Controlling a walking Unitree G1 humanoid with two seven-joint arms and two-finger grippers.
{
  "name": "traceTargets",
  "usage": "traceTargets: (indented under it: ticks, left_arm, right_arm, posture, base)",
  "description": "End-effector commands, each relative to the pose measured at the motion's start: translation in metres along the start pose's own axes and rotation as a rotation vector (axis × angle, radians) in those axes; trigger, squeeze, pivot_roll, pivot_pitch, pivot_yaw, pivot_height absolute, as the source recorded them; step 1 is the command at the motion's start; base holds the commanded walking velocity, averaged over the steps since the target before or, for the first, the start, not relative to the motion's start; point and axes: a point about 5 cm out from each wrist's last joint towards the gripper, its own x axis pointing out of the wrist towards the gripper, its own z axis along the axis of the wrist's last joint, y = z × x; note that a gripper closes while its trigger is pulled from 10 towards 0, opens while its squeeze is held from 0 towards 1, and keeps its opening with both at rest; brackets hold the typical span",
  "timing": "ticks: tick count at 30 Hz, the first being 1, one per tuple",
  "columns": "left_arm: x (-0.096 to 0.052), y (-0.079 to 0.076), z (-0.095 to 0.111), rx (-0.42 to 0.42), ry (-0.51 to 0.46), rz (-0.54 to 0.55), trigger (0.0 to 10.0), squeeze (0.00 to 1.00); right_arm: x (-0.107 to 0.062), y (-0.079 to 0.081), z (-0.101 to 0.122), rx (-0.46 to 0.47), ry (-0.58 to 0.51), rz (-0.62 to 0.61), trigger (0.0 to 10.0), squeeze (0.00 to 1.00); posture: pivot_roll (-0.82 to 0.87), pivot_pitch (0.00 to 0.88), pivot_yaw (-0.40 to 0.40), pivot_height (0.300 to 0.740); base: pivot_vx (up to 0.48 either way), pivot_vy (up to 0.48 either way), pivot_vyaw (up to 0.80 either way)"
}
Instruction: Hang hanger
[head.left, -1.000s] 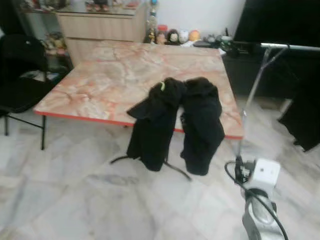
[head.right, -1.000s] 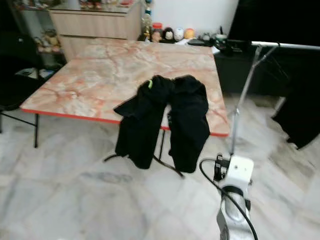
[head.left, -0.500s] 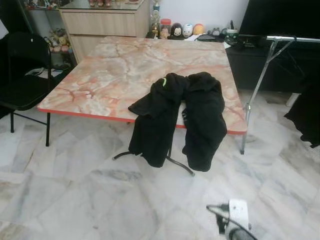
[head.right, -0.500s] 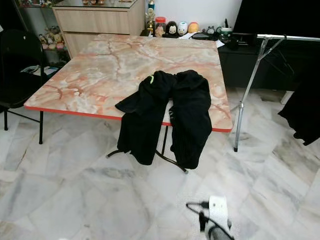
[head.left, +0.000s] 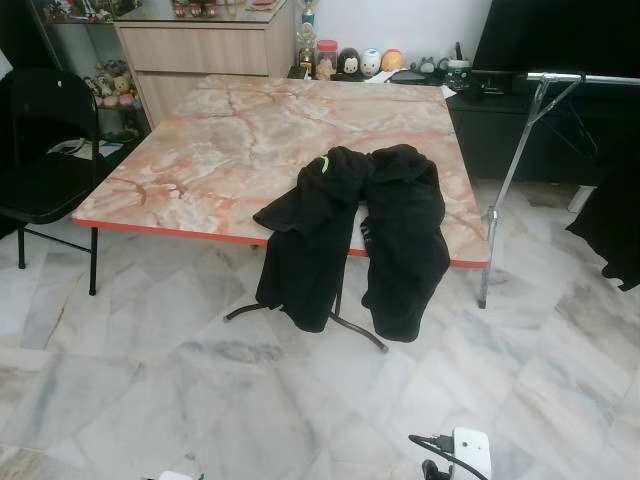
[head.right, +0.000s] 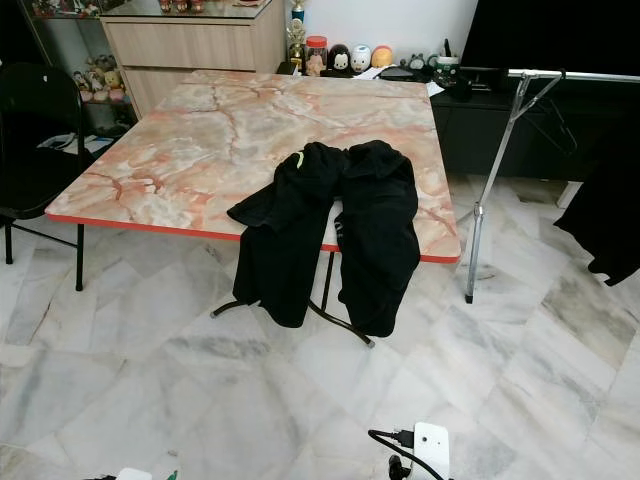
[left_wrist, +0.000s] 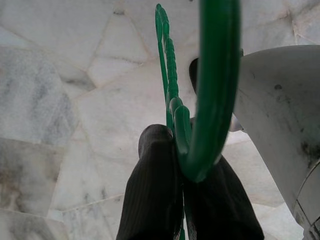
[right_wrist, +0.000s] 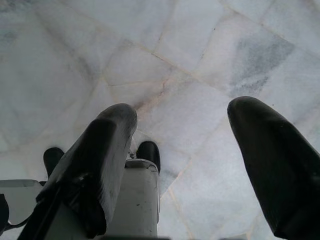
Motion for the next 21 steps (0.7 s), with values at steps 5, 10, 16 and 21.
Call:
traceTargets:
  ticks: [5, 10, 16, 21]
  left_arm:
    - [0.0005, -0.0013, 0.0024, 0.017, 0.001, 0.001, 10.0, 0.00]
    - [0.0005, -0.0009, 0.0028, 0.028, 0.000, -0.002, 10.0, 0.00]
    - [0.0011, -0.0014, 0.0084, 0.028, -0.019, -0.007, 10.0, 0.00]
    - [0.0012, -0.0014, 0.0097, 0.035, -0.022, -0.009, 10.0, 0.00]
  right_arm:
    - [0.0007, 0.0011, 0.0026, 0.012, -0.003, -0.003, 10.0, 0.00]
    - [0.0009, 0.0048, 0.0044, 0.018, -0.016, 0.003, 10.0, 0.00]
    - [0.0001, -0.0016, 0.0000, 0.037, -0.006, -0.009, 10.0, 0.00]
    - [-0.0002, -0.0027, -0.0018, 0.049, -0.001, -0.023, 10.0, 0.00]
  posture:
    - [-0.02, 0.000, -0.021, 0.740]
    - [-0.03, 0.000, -0.015, 0.740]
    - [-0.03, 0.000, -0.014, 0.740]
    - [-0.03, 0.000, -0.012, 0.740]
  base:
    - [0.000, -0.305, 0.00]
    - [0.000, -0.305, 0.00]
    - [0.000, -0.313, 0.00]
    - [0.000, -0.325, 0.00]
